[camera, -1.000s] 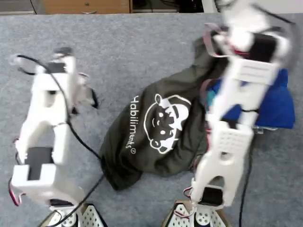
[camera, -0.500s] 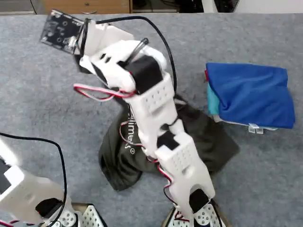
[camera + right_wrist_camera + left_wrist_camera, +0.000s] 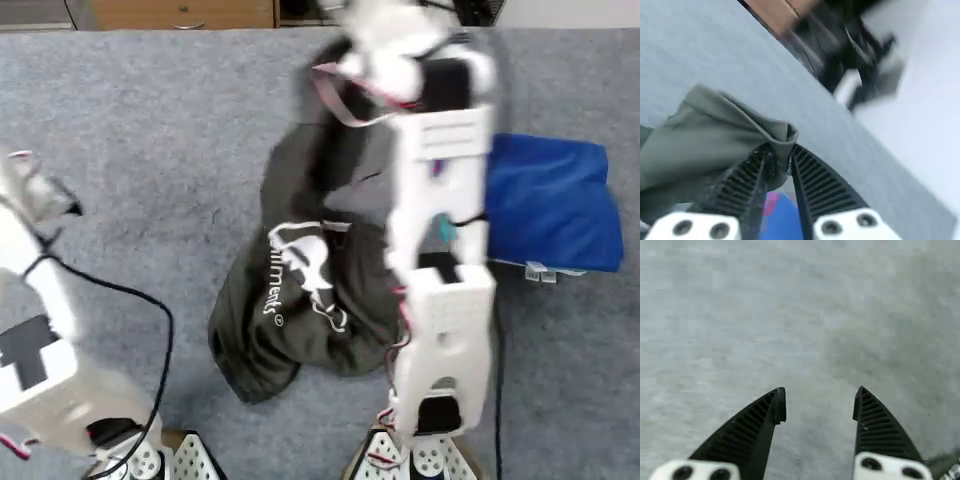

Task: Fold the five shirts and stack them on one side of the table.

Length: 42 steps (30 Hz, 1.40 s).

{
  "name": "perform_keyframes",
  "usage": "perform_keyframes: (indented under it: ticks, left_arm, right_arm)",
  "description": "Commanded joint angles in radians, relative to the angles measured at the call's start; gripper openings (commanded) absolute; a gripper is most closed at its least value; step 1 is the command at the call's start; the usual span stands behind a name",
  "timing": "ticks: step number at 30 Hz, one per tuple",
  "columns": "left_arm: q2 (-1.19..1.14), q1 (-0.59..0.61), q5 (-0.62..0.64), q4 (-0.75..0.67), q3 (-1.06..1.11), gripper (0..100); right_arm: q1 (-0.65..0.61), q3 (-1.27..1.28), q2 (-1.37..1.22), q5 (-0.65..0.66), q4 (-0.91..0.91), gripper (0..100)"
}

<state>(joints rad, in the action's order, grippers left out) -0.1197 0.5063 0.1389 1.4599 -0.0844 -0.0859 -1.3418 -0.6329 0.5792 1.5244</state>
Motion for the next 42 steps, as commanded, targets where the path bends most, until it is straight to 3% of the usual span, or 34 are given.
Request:
perform_keyframes:
  ticks: [1,6,10,13,17,20,28,30,34,37,42]
  left_arm:
    - [0.007,-0.216,0.012,0.000,-0.002,23]
    - [0.004,-0.519,0.035,-0.049,-0.012,23]
    - [-0.064,-0.677,-0.009,-0.201,0.063,23]
    - [-0.182,-0.706,-0.015,-0.342,0.135,22]
    - [-0.308,-0.654,0.009,-0.442,0.115,22]
    - [-0.314,-0.652,0.069,-0.413,0.035,22]
    - [-0.314,-0.882,0.080,-0.358,0.003,22]
    - [-0.323,-0.899,0.077,-0.371,0.017,18]
    - [-0.341,-0.862,0.075,-0.368,-0.003,1]
    - [-0.329,-0.740,0.077,-0.315,-0.074,1]
    - [-0.242,-0.436,0.080,-0.129,-0.339,2]
  right_arm:
    - [0.182,0.007,0.056,0.043,-0.018,0.2]
    - [0.308,0.024,0.050,0.069,-0.009,0.2]
    - [0.335,0.062,0.002,0.064,0.003,0.2]
    - [0.329,0.048,-0.054,0.063,-0.014,0.2]
    - [0.334,-0.025,-0.130,0.041,-0.051,0.2]
    - [0.334,-0.093,-0.189,0.037,-0.055,0.2]
    - [0.312,-0.263,-0.303,0.037,-0.054,0.2]
    - [0.312,-0.277,-0.315,0.037,-0.054,0.2]
    - [0.314,-0.288,-0.321,0.037,-0.052,0.2]
    - [0.311,-0.288,-0.318,0.037,-0.035,0.2]
    - [0.252,-0.325,-0.323,0.040,0.026,0.2]
